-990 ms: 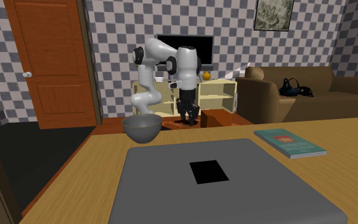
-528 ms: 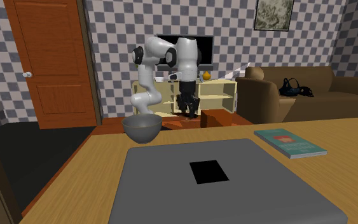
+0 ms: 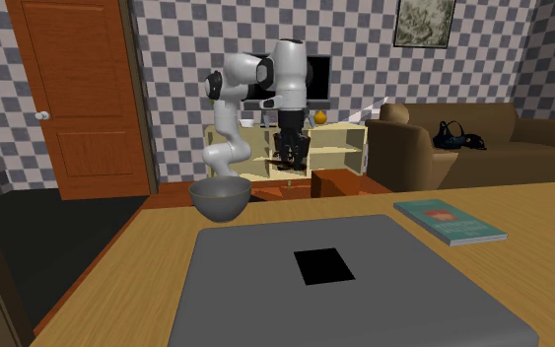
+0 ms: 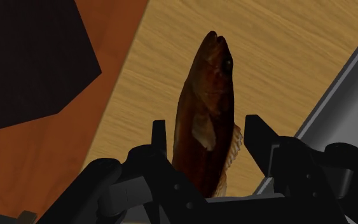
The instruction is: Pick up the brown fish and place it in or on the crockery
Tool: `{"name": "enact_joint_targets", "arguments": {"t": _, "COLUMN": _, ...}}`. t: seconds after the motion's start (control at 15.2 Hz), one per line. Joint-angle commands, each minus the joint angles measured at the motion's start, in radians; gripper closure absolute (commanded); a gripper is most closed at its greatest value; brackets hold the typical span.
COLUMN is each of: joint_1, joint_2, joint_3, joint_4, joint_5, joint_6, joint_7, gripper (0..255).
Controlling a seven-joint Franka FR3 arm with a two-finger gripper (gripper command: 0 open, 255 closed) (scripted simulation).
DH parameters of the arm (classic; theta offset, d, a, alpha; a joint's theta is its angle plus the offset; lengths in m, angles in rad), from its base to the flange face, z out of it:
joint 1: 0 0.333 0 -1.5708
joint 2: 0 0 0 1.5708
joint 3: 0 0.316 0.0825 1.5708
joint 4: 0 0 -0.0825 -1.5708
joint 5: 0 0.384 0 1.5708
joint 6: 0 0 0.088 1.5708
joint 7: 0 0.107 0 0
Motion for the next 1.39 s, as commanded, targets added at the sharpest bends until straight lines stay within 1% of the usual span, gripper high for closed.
{"name": "enact_joint_targets", "arguments": {"t": 0.0, "joint_1": -0.001, "joint_2": 0.003, "joint_3": -0.001, "joint_4": 0.031, "joint_5": 0.000, "joint_6": -0.029, "joint_7": -0.002, "gripper": 255}}
{"name": "enact_joint_targets", "arguments": {"t": 0.4, "joint_1": -0.001, "joint_2": 0.015, "joint_3": -0.001, "joint_4": 0.119, "joint_5": 0.001, "joint_6": -0.104, "joint_7": -0.002, "gripper": 255}}
{"name": "enact_joint_targets", "arguments": {"t": 0.86, "joint_1": -0.082, "joint_2": -0.042, "joint_3": -0.079, "joint_4": 0.058, "joint_5": 0.000, "joint_6": -0.101, "joint_7": -0.160, "gripper": 255}}
{"name": "enact_joint_targets", "arguments": {"t": 1.32, "joint_1": -0.162, "joint_2": -0.049, "joint_3": -0.164, "joint_4": 0.059, "joint_5": 0.000, "joint_6": -0.110, "joint_7": -0.326, "gripper": 255}}
